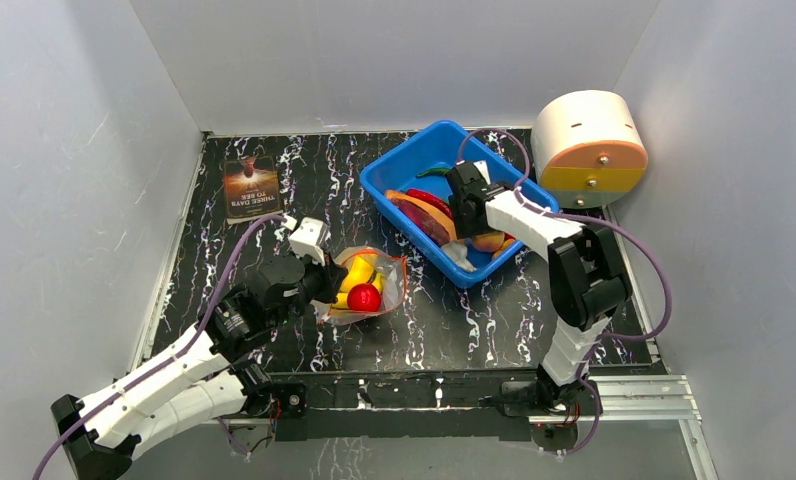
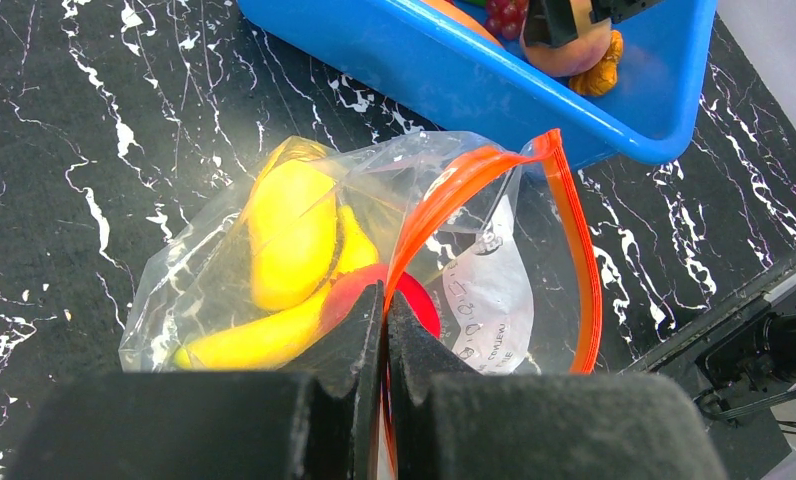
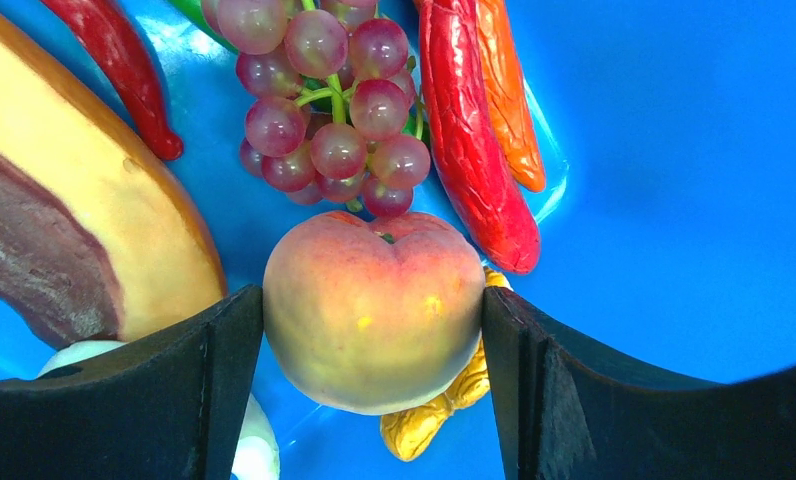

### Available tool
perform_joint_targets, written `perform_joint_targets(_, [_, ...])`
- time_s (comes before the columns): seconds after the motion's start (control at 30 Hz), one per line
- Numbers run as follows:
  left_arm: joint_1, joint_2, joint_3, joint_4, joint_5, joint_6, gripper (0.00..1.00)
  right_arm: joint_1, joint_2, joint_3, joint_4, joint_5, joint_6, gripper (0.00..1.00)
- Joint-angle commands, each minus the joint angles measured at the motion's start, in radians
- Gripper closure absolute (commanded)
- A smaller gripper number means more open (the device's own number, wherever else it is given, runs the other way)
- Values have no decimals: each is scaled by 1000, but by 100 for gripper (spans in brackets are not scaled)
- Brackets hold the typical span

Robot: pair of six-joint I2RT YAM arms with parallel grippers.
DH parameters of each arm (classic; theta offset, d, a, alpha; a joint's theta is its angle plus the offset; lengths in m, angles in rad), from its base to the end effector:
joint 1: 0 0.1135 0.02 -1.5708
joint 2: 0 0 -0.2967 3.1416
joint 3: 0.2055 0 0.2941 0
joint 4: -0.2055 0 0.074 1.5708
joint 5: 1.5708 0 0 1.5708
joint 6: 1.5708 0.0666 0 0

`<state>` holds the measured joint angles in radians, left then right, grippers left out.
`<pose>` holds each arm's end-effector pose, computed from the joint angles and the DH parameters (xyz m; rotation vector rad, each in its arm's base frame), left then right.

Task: Place the food in the zip-top bag and seal the zipper
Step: Pick up the fake fruit from the bin.

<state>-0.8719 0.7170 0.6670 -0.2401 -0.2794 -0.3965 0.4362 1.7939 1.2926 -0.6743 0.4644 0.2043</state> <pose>0.1551 -0.1560 0.3145 0.2520 1.8789 -0.6188 0.3918 0.1497 0.1939 -0.1782 2.5917 -0.4189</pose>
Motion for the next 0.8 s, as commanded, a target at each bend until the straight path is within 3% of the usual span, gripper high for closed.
perform_joint_targets(0.0, [4,-2,22,3,2,-5,100,-3,-110,19,8,-4,6,49])
perform_joint_targets(0.47, [4,36,41,36,17,-9,100,16,-300,84,-34,-109,3,53])
perform_joint_targets(0.77, [4,57,53,47,26,-4,100,60,-460,30,-14,-304,-4,53])
